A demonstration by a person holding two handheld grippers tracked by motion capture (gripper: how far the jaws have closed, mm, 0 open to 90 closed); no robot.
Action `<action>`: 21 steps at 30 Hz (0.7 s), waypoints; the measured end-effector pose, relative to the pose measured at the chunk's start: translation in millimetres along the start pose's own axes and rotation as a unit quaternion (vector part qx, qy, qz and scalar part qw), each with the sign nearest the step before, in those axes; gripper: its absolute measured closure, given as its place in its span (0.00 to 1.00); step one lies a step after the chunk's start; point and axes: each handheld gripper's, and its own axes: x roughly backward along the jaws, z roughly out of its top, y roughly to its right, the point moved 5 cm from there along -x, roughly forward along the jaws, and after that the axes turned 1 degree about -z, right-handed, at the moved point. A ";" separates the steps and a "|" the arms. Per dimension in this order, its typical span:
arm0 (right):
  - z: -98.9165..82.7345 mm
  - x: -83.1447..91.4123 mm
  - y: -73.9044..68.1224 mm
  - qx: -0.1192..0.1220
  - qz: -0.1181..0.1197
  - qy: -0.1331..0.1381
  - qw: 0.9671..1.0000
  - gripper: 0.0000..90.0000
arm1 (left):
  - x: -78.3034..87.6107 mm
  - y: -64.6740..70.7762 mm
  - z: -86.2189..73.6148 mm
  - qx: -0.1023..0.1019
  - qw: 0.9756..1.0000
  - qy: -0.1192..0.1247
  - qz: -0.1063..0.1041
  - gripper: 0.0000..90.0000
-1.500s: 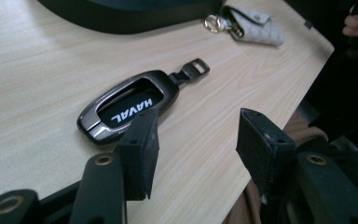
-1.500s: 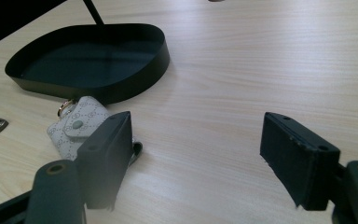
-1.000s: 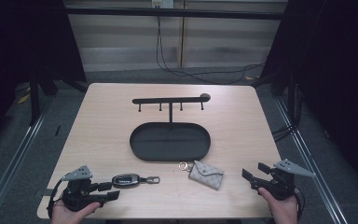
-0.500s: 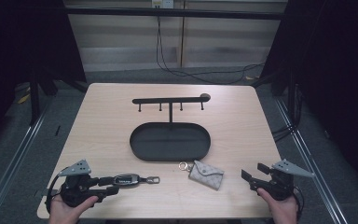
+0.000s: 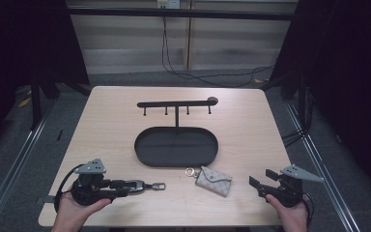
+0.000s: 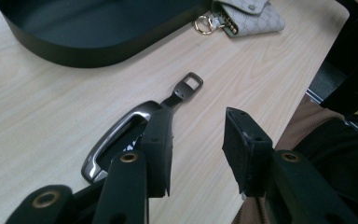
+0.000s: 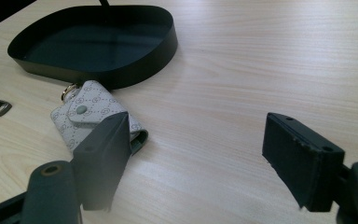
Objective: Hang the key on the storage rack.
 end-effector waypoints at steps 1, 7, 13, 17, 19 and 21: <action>0.0 -0.1 0.1 0.000 0.000 0.000 1.000 0.26 | 0.6 -0.4 2.2 0.000 1.000 0.000 -0.001 0.69; -0.5 -1.4 0.6 -0.001 0.003 -0.005 1.000 0.26 | -0.3 -2.6 13.2 -0.001 1.000 -0.004 -0.014 0.69; -0.5 -1.2 -0.4 0.000 0.007 -0.005 1.000 0.26 | -11.0 -11.8 18.6 -0.019 0.998 -0.053 0.006 0.72; -0.7 -3.1 -0.2 -0.004 0.009 -0.009 1.000 0.26 | -20.6 -14.7 22.3 -0.049 0.995 -0.083 0.017 0.69; -0.9 -3.0 -0.6 -0.001 0.010 -0.010 1.000 0.26 | -23.2 -14.0 23.2 -0.052 0.995 -0.089 0.017 0.68; -0.9 -2.4 -0.6 0.002 0.010 -0.010 1.000 0.26 | -26.2 -11.7 28.9 -0.067 0.992 -0.101 0.018 0.68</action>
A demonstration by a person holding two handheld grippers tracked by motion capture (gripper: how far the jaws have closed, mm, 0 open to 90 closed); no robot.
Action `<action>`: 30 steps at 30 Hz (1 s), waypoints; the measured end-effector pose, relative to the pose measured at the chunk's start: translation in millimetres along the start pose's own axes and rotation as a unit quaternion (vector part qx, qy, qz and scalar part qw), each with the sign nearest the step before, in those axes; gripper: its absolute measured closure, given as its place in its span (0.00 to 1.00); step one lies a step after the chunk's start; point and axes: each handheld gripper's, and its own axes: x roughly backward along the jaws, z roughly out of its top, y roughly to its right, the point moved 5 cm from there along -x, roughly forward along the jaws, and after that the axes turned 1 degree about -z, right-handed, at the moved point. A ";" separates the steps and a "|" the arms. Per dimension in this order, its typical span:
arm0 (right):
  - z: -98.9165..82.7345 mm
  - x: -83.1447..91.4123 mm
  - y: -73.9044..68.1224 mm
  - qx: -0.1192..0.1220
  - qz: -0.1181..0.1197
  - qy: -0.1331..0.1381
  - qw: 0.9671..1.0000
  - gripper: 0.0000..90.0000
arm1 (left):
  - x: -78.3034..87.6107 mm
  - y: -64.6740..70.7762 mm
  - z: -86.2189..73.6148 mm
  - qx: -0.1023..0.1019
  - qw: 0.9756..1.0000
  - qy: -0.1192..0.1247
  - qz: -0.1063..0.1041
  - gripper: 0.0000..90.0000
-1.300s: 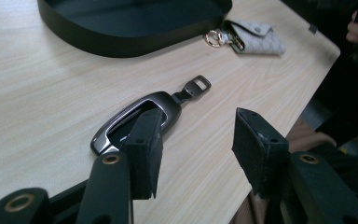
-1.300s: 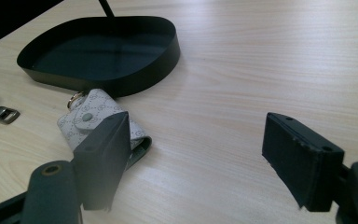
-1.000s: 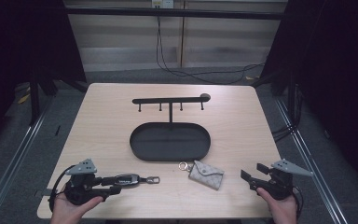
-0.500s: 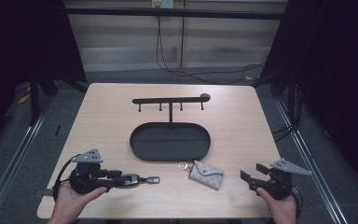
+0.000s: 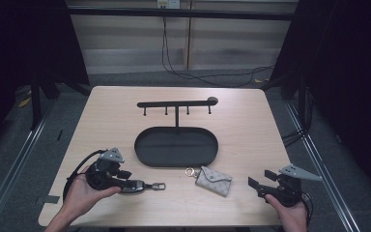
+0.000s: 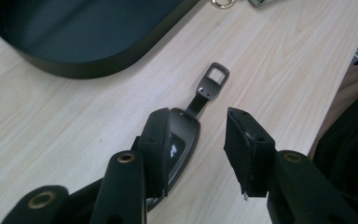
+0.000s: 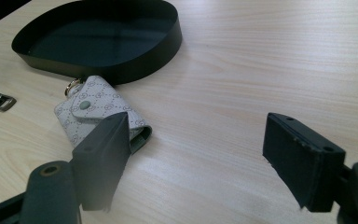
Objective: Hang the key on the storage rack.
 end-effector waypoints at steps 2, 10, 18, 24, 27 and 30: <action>-0.1 -0.2 0.0 -0.001 0.000 0.000 1.000 0.26 | -0.3 2.0 4.8 -0.005 1.000 -0.003 -0.001 0.67; -0.6 -1.0 0.1 -0.003 -0.001 -0.005 1.000 0.26 | -13.5 3.9 16.9 -0.035 0.998 -0.052 -0.010 0.68; -0.9 -2.1 0.4 -0.001 -0.001 -0.006 1.000 0.26 | -25.8 5.3 20.0 -0.081 0.992 -0.096 -0.005 0.72; -1.1 -2.5 0.5 -0.001 -0.001 -0.009 1.000 0.26 | -41.3 12.1 27.7 -0.111 0.983 -0.144 -0.013 0.74; -1.3 -2.6 0.6 -0.001 -0.001 -0.009 1.000 0.26 | -47.6 14.0 33.3 -0.118 0.980 -0.158 -0.017 0.76; -1.5 -2.9 0.4 0.001 -0.002 -0.012 1.000 0.25 | -56.7 15.4 37.9 -0.121 0.977 -0.175 -0.020 0.76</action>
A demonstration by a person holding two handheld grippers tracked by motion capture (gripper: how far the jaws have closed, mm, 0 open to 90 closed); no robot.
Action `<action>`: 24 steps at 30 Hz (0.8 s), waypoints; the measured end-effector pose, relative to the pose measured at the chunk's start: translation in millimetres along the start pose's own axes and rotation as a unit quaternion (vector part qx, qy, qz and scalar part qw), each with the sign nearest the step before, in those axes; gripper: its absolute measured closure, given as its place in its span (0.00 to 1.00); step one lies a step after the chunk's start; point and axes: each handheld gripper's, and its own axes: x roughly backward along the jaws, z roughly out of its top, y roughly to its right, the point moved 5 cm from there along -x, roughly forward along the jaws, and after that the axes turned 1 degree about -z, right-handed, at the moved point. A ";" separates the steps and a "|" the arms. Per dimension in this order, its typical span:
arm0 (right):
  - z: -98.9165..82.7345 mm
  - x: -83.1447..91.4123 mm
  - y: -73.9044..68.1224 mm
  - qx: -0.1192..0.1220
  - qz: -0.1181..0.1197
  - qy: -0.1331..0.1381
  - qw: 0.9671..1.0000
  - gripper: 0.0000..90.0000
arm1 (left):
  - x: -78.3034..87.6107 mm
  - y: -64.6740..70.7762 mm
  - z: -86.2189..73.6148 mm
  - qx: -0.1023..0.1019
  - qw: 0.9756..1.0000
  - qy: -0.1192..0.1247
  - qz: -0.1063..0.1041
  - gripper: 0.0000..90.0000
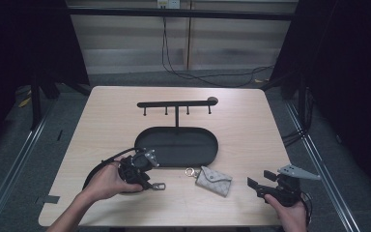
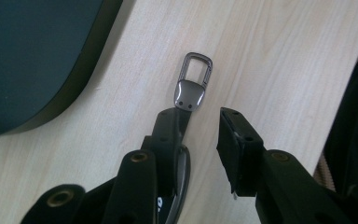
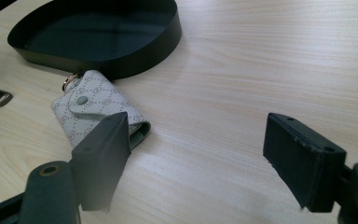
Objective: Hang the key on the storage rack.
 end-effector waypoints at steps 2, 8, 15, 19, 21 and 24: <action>-0.1 -0.4 -0.1 0.000 0.000 -0.001 1.000 0.25 | -2.7 0.2 3.9 -0.008 1.000 -0.012 0.001 0.76; -0.4 -0.8 -0.4 -0.001 -0.001 -0.005 1.000 0.25 | -11.0 3.2 14.7 -0.037 0.999 -0.039 -0.001 0.76; -0.8 -1.5 -0.6 0.000 -0.001 -0.009 1.000 0.25 | -22.6 1.1 23.3 -0.045 0.997 -0.055 0.000 0.69; -0.9 -1.8 -0.4 0.001 -0.001 -0.009 1.000 0.25 | -28.8 3.0 23.8 -0.058 0.996 -0.073 0.002 0.69; -1.0 -2.1 -0.5 0.001 -0.001 -0.010 1.000 0.25 | -32.9 4.5 24.3 -0.055 0.995 -0.079 -0.004 0.69; -1.2 -2.4 -0.6 0.002 -0.001 -0.013 1.000 0.26 | -38.0 2.5 26.7 -0.052 0.994 -0.091 -0.004 0.69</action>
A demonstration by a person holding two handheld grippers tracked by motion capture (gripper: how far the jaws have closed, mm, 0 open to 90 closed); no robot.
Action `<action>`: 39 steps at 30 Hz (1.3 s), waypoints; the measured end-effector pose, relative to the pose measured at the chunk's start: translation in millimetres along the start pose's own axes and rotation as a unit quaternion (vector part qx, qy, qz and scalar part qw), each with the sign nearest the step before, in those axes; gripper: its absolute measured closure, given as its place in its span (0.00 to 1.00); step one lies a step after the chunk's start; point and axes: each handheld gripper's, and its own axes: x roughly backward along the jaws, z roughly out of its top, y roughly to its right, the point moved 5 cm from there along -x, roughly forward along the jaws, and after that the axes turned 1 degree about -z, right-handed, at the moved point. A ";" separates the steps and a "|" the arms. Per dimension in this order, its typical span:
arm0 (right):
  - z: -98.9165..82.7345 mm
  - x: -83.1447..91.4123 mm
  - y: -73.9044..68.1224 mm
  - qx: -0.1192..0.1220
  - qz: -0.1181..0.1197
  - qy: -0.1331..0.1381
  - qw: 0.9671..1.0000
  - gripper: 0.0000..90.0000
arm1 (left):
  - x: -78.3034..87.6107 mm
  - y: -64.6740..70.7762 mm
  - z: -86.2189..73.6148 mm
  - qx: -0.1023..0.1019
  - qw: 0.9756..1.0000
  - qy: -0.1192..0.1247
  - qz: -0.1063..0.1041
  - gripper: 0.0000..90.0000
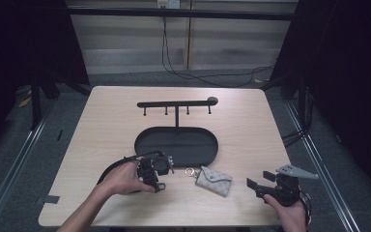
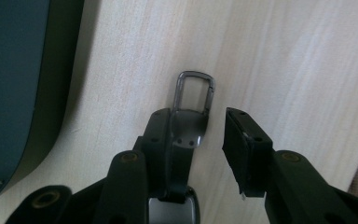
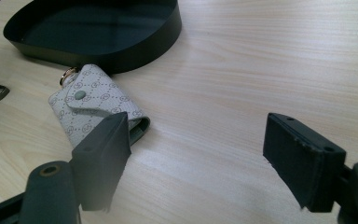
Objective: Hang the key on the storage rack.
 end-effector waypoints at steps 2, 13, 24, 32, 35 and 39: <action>0.0 -0.3 0.0 0.000 0.001 -0.001 1.000 0.26 | -2.6 -0.5 1.2 -0.003 1.000 -0.010 0.005 0.69; -0.4 -1.4 1.5 -0.006 -0.001 -0.005 1.000 0.26 | -11.1 0.5 3.2 -0.025 0.999 -0.035 0.014 0.74; -0.7 -2.0 1.1 -0.003 -0.003 -0.009 1.000 0.26 | -12.0 0.2 7.8 -0.036 0.998 -0.048 0.009 0.77; -0.9 -2.1 0.3 0.000 -0.003 -0.011 1.000 0.26 | -11.1 -1.5 6.1 -0.012 0.999 -0.043 0.011 0.79; -0.9 -2.6 0.6 -0.001 -0.004 -0.012 1.000 0.26 | -10.9 -5.1 7.0 0.012 0.999 -0.045 0.006 0.79; -1.0 -2.5 0.8 -0.002 -0.003 -0.011 1.000 0.26 | -7.7 -7.0 6.3 0.010 0.999 -0.036 0.008 0.78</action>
